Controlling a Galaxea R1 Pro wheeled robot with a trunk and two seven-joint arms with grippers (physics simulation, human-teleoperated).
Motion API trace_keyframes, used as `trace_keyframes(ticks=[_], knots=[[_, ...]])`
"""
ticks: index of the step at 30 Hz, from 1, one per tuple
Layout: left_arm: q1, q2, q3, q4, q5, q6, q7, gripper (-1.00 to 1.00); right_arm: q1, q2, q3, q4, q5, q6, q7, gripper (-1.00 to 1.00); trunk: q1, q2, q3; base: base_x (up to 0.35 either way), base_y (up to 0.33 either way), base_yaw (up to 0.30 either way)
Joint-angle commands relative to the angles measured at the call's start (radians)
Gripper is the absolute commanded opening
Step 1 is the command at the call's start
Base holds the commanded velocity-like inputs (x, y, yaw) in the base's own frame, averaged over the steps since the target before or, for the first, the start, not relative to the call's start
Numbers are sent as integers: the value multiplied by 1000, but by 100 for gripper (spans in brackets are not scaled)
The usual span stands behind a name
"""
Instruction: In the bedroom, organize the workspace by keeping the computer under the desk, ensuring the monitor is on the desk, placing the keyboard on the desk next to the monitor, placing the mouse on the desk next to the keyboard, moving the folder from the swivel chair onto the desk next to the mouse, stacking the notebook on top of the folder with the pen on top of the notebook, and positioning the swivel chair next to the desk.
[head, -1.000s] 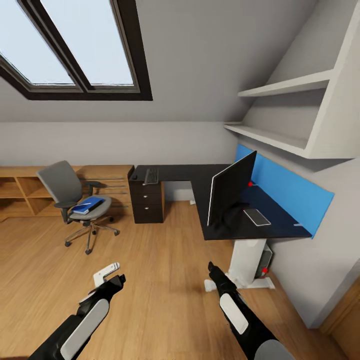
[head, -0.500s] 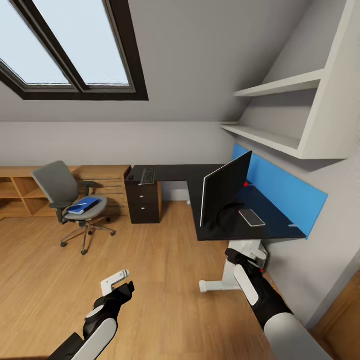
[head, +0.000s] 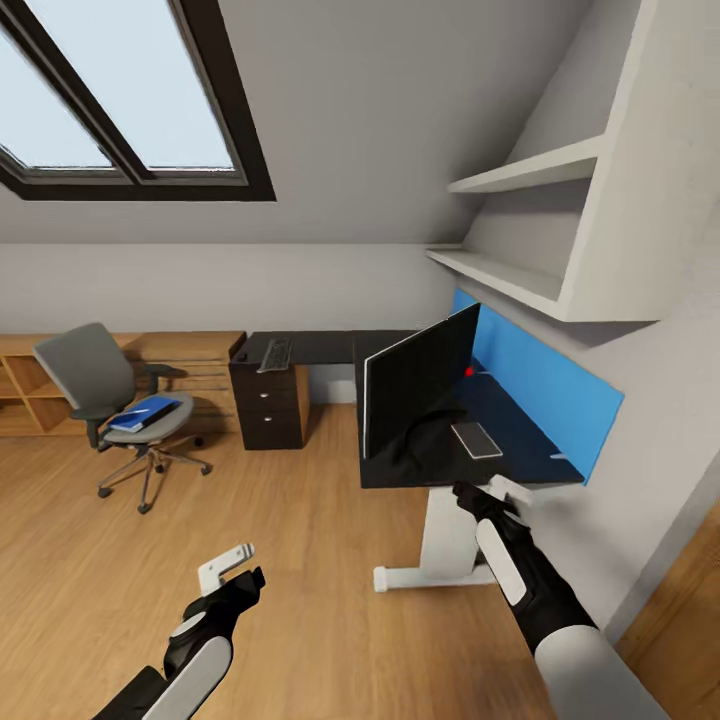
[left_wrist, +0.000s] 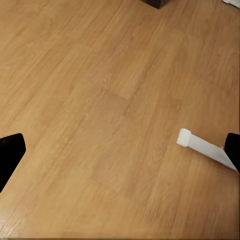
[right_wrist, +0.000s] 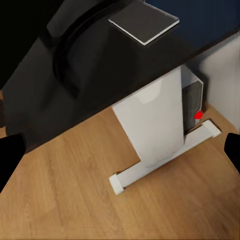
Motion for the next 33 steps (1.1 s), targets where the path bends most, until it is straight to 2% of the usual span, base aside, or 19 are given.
trace_keyframes(ticks=[1,9,10,14,15,17,23,26,28,31,33], knots=[[-1,1,-2,-1,3,5,7,100,-1,0,4,-2,-6,3,-7,100,1,-2,-2,94,-342,0],[-1,2,-1,0,7,6,7,100,-1,1,11,-2,-5,2,-2,100,1,-2,-2,104,-341,0],[-1,13,13,40,18,2,7,100,-1,-3,13,12,16,-8,0,100,1,-2,-2,293,-76,0],[-1,14,73,56,50,1,5,100,-1,-3,14,60,69,-52,1,100,1,-2,-2,311,-39,0],[-1,14,96,58,64,2,3,100,-1,-3,13,84,94,-75,1,100,1,-2,-2,321,-16,0],[-1,15,112,60,73,2,2,100,-2,-3,13,105,117,-99,3,100,1,-2,-2,323,-11,0],[-1,27,135,63,87,3,0,100,-3,-2,14,146,185,-157,12,100,1,-2,-2,327,-4,0],[-1,30,139,63,88,2,0,100,-4,-3,14,163,241,-177,16,100,1,-2,-2,328,-1,0],[-1,31,140,63,89,2,-1,100,-4,-3,14,184,265,-199,17,100,1,-2,-2,329,0,0],[-1,32,141,63,89,2,-1,100,-6,-4,14,219,277,-226,18,100,1,-2,-2,329,0,0],[-1,32,141,63,89,1,-1,100,-10,-6,14,278,284,-254,18,100,1,-2,-2,329,0,0]])
